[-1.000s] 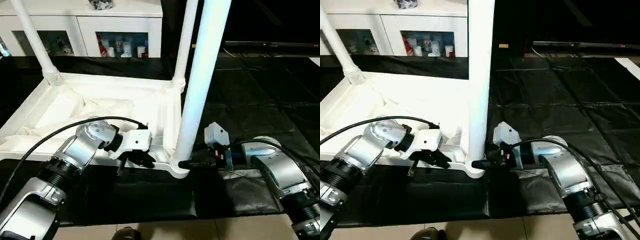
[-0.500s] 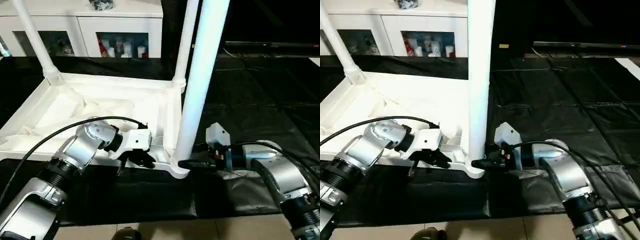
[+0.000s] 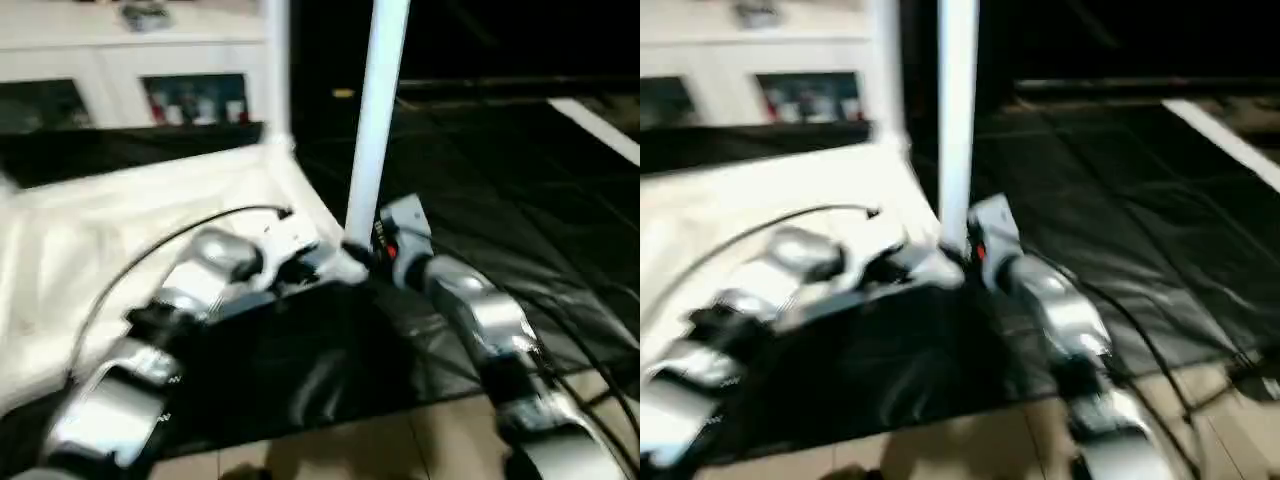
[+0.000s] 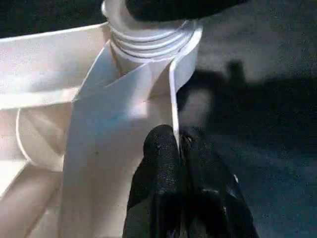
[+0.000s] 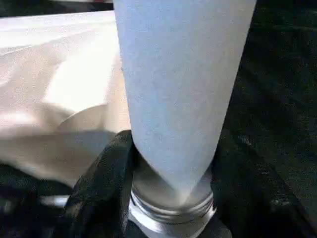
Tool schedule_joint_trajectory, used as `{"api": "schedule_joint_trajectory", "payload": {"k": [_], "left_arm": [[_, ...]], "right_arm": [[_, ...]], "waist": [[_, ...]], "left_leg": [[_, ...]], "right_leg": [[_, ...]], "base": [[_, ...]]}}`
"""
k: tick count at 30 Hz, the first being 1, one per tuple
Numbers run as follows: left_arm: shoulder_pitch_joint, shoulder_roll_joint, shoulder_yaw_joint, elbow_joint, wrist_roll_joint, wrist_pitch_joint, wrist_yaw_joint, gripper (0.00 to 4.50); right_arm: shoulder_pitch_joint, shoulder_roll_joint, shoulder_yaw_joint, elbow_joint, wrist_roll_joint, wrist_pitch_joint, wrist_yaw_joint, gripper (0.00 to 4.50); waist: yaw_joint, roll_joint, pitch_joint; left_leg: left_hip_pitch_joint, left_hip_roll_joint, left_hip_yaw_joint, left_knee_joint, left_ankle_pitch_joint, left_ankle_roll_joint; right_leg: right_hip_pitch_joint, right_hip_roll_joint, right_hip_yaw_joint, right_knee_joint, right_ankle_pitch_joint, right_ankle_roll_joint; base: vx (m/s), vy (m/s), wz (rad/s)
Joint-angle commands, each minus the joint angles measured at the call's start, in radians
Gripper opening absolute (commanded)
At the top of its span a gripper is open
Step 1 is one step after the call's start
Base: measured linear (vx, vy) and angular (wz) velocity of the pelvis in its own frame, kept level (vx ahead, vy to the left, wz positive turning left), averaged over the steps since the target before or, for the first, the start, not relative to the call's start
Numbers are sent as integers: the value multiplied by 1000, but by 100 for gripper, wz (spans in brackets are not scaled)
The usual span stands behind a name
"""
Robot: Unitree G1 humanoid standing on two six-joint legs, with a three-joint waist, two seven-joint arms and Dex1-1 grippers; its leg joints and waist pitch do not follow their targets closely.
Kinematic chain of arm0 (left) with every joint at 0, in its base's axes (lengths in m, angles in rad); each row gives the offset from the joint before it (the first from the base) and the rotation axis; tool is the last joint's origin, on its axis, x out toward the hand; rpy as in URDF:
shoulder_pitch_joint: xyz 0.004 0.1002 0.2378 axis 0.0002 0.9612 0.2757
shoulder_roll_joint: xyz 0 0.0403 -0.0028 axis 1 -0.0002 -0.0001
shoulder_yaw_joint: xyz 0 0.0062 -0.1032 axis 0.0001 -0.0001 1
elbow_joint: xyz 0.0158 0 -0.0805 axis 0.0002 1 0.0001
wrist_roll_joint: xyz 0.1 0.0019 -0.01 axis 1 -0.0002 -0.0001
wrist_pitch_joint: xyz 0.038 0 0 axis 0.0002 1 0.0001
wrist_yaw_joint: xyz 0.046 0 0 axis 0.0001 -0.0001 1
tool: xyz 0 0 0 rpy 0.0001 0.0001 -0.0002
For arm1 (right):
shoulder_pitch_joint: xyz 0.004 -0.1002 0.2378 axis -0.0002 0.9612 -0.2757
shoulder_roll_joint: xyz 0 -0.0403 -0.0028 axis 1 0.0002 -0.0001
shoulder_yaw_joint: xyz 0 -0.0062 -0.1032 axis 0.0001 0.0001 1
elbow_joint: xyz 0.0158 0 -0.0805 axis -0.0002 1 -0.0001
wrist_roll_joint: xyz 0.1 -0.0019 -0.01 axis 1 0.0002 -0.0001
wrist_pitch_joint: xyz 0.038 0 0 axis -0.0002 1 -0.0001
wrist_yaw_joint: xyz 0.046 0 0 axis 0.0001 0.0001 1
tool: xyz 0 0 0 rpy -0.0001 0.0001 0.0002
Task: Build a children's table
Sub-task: Rotate leg to tighten
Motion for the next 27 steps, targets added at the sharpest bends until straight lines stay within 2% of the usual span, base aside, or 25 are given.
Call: {"api": "schedule_joint_trajectory", "payload": {"k": [1,2,4,5,6,7,8,10,11,12,14,16,19,20,21,23,24,27], "left_arm": [[-72,-37,27,-83,-57,-6,-11,0],[-72,-40,28,-81,-53,-14,2,0],[-67,-39,28,-82,-53,-17,0,0],[-61,-35,27,-83,-53,-24,-4,0],[-55,-30,24,-86,-54,-32,-13,0],[-51,-27,22,-87,-55,-37,-18,0],[-45,-23,19,-92,-57,-48,-27,0],[-31,-13,11,-103,-56,-51,-44,0],[-21,-3,4,-112,-52,-59,-56,0],[-7,14,-2,-120,-52,-68,-75,0],[-1,23,-4,-122,-54,-74,-85,0],[13,51,-7,-110,-50,-100,-112,0],[26,82,-16,-90,-43,-139,-144,0],[28,87,-18,-88,-43,-149,-151,0],[34,104,-23,-82,-44,-170,-173,0],[40,124,-30,-76,-45,-204,-196,0],[45,142,-37,-74,-45,-223,-224,0],[64,190,-62,-84,-49,-301,-320,0]], "right_arm": [[-13,20,-30,106,-5,14,-87,203],[-30,28,-49,133,2,3,-103,203],[-35,29,-61,136,8,-6,-103,203],[-35,28,-71,134,15,-9,-98,238],[-32,24,-77,128,18,-17,-92,238],[-30,21,-81,125,20,-22,-88,272],[-28,17,-84,122,19,-29,-84,275],[-18,3,-85,108,23,-38,-61,278],[-10,-5,-90,97,32,-45,-44,286],[13,-33,-79,62,27,-52,1,313],[30,-51,-66,35,20,-53,26,320],[85,-99,-51,-65,31,-33,107,328],[147,-165,-30,-180,53,-18,211,367],[155,-175,-27,-194,57,-13,226,367],[182,-222,-9,-236,63,-13,293,391],[210,-271,10,-280,71,-13,366,402],[231,-311,22,-311,79,-25,428,411],[269,-387,32,-371,106,-23,551,437]], "waist": [[4,6,-75],[8,3,-79],[17,6,-85],[18,3,-86],[22,7,-89],[23,7,-90],[25,8,-90],[28,9,-87],[33,9,-85],[35,8,-82],[41,8,-80],[47,9,-78],[62,8,-75],[63,7,-76],[62,5,-76],[63,4,-73],[61,7,-73],[61,1,-72]], "left_leg": [[22,46,-40,-85,-314,-70],[21,44,-35,-80,-268,-49],[22,43,-27,-68,-168,3],[22,43,-26,-66,-144,16],[23,44,-25,-62,-101,40],[22,44,-24,-60,-84,51],[21,45,-24,-58,-73,67],[25,48,-23,-61,-99,69],[27,50,-22,-63,-124,60],[29,52,-22,-66,-155,50],[33,54,-21,-70,-186,32],[36,54,-20,-72,-209,13],[39,56,-22,-78,-250,-8],[36,56,-23,-79,-253,-12],[35,57,-24,-80,-256,-16],[34,56,-24,-81,-277,-19],[32,56,-26,-82,-279,-24],[31,55,-25,-80,-290,-9]], "right_leg": [[37,-61,30,-79,-183,-206],[38,-58,31,-78,-132,-211],[39,-53,30,-66,29,-239],[39,-51,30,-62,67,-246],[40,-51,28,-55,135,-260],[41,-50,27,-53,161,-265],[41,-50,25,-51,184,-273],[39,-51,24,-55,147,-281],[39,-51,25,-59,107,-278],[37,-49,25,-62,69,-270],[34,-51,27,-68,16,-255],[31,-50,28,-70,-18,-245],[30,-49,31,-78,-73,-210],[31,-52,31,-77,-76,-205],[31,-52,31,-76,-82,-201],[30,-53,32,-81,-118,-192],[30,-54,32,-81,-137,-189],[31,-54,33,-87,-157,-186]], "base": [[0,0,0],[0,0,0],[0,0,0],[0,0,0],[0,0,0],[0,0,0],[0,0,0],[0,0,0],[0,0,0],[0,0,0],[0,0,0],[0,0,0],[0,0,0],[0,0,0],[0,0,0],[0,0,0],[0,0,0],[0,0,0]]}}
